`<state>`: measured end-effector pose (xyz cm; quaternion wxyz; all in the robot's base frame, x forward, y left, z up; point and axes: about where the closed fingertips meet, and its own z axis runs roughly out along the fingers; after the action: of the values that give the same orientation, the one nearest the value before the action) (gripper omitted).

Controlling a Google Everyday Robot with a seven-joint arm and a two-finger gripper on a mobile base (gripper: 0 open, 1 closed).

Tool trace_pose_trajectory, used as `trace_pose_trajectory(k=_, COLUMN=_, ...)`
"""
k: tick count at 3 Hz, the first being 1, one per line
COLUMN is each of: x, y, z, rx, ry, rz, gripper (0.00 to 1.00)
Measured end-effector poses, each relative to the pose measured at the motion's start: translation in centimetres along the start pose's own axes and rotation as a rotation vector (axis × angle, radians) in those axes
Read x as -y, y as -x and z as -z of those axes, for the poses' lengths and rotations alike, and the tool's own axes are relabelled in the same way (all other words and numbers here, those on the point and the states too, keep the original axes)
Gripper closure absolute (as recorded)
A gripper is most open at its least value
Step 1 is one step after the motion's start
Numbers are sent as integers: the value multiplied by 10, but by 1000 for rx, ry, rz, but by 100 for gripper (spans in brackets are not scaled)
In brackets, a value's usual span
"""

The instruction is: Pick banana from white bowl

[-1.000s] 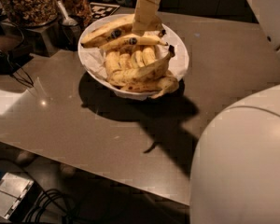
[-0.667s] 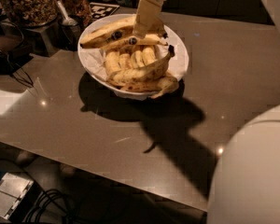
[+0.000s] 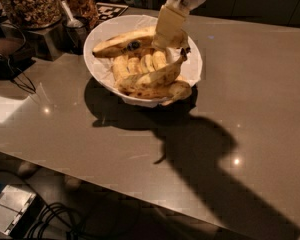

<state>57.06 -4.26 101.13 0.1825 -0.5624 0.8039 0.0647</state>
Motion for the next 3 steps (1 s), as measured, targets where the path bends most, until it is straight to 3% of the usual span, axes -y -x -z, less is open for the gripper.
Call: trace_pose_trajectory(k=3, x=-53, y=-46, z=31, rx=-67, ry=-88, rz=-214, gripper=100)
